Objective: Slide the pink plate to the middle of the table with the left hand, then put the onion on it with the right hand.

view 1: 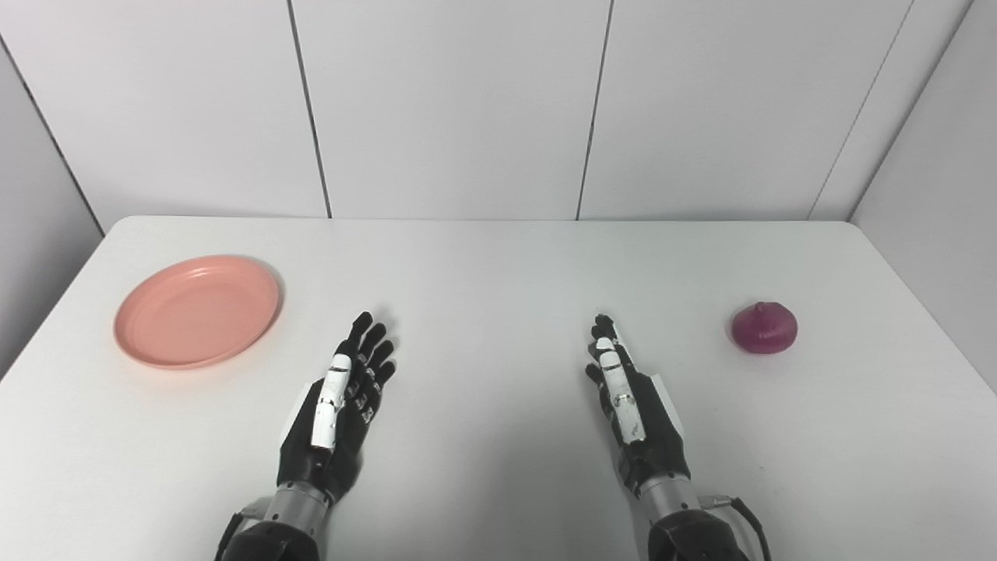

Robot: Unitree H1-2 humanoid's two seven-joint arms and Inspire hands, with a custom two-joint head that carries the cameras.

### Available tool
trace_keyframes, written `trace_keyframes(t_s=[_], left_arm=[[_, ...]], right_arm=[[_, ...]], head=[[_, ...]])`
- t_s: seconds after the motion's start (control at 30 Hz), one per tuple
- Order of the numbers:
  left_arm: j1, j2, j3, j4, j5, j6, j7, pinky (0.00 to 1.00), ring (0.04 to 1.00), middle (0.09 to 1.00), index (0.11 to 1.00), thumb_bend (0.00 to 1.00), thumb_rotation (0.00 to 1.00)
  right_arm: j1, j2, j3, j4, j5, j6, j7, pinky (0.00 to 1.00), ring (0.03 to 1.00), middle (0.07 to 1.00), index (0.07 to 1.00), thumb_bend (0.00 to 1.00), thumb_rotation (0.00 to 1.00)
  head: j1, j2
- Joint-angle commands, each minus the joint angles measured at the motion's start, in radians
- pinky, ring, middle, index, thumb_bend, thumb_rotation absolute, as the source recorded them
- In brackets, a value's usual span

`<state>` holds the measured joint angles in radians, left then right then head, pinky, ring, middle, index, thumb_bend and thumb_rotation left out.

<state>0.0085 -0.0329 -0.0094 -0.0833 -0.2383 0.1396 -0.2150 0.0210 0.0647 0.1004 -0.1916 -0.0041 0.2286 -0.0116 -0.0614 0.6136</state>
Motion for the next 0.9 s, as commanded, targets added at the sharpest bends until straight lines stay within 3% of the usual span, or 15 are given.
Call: trace_keyframes(t_s=[0.0,0.87], left_arm=[[0.002,0.015,-0.001,-0.024,0.002,-0.013,0.004,1.0,0.991,0.998,0.989,0.43,1.0],[0.003,0.013,-0.001,-0.026,0.002,-0.012,0.006,0.99,0.989,0.998,0.988,0.43,1.0]], right_arm=[[-0.021,0.004,0.002,-0.041,0.003,-0.037,0.01,1.0,0.997,0.996,0.992,0.22,1.0],[-0.021,0.003,0.005,-0.039,-0.003,-0.04,0.01,1.0,0.999,0.995,0.992,0.23,1.0]], head=[[0.001,-0.001],[0.001,0.0]])
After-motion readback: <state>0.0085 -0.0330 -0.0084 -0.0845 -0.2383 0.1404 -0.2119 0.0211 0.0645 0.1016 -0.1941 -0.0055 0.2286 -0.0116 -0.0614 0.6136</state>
